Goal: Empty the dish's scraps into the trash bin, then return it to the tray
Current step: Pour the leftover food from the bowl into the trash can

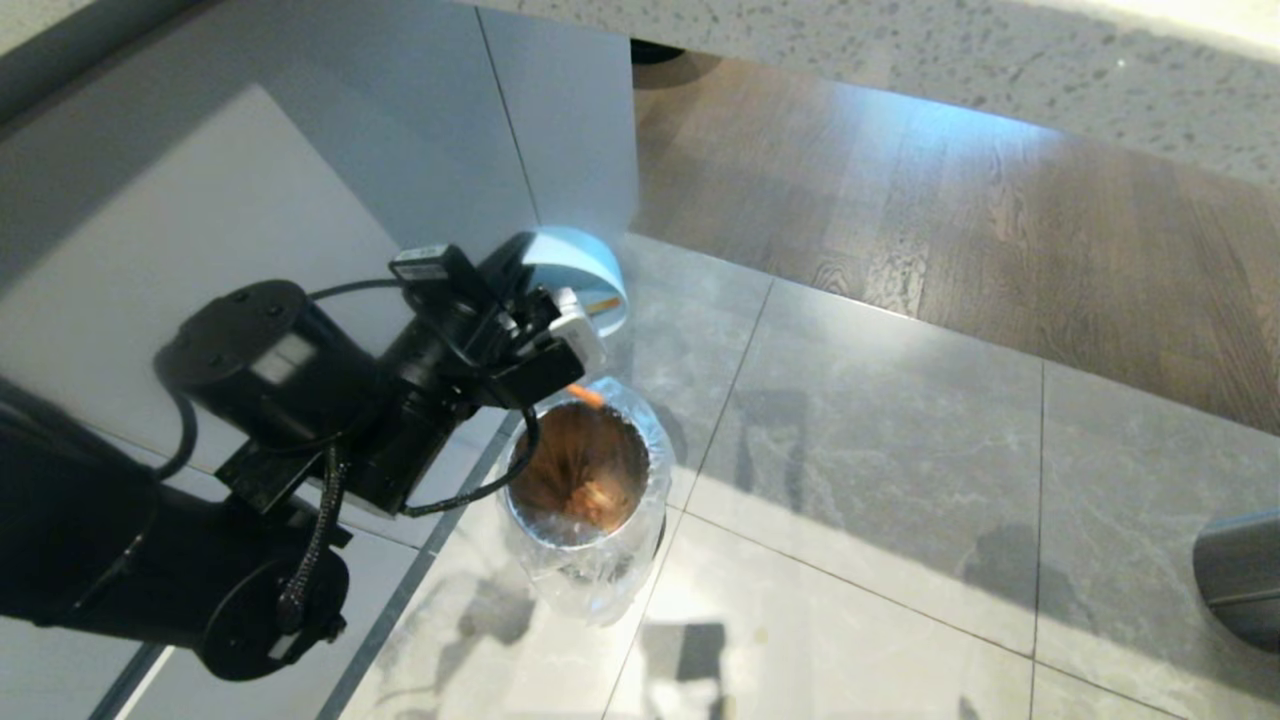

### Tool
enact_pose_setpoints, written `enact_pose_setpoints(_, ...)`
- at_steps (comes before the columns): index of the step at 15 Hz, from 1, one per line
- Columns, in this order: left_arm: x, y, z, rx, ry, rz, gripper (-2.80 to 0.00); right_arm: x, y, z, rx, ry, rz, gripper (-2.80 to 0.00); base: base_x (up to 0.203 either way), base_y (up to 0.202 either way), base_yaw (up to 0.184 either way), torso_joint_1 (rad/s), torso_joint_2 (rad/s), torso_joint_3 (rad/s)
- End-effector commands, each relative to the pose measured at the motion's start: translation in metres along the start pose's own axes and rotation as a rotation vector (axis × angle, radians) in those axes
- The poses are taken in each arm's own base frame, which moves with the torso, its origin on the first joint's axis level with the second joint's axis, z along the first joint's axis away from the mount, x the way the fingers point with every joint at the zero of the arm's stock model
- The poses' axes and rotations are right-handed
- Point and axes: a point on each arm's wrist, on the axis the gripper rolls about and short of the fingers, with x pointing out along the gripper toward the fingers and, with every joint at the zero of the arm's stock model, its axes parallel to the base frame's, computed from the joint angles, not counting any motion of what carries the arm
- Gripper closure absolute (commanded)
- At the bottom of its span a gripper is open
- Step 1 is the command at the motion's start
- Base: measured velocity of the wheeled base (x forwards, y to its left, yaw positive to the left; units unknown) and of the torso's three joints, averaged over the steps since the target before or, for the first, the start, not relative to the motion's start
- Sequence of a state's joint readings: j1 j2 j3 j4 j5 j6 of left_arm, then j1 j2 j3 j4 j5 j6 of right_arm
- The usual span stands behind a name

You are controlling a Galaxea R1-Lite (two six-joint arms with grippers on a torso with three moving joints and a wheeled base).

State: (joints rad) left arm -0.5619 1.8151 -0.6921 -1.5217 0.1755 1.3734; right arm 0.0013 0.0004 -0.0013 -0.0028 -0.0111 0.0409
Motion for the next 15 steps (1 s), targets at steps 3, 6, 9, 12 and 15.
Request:
enact_pose_setpoints(3, 0.008, 0.013, 0.003, -0.032, -0.013, 0.085, 0.0, 0.0, 0.0, 0.0, 0.001, -0.001, 0.001, 0.0, 0.0, 0.0, 0.0, 0.0, 0.0, 0.0)
enact_pose_setpoints(6, 0.011, 0.014, 0.001, -0.031, -0.01, 0.093, 0.0, 0.0, 0.0, 0.0, 0.001, 0.001, 0.001, 0.0, 0.0, 0.0, 0.0, 0.0, 0.0, 0.0)
enact_pose_setpoints(9, 0.008, 0.015, -0.003, -0.021, 0.001, 0.094, 0.0, 0.0, 0.0, 0.0, 0.001, -0.001, 0.001, 0.0, 0.0, 0.0, 0.0, 0.0, 0.0, 0.0)
enact_pose_setpoints(12, 0.009, 0.029, -0.002, -0.024, 0.0, 0.145, 0.0, 0.0, 0.0, 0.0, 0.001, -0.001, 0.001, 0.0, 0.0, 0.0, 0.0, 0.0, 0.0, 0.0)
enact_pose_setpoints(15, 0.008, 0.032, -0.005, -0.022, 0.007, 0.15, 0.0, 0.0, 0.0, 0.0, 0.001, 0.001, 0.001, 0.0, 0.0, 0.0, 0.0, 0.0, 0.0, 0.0)
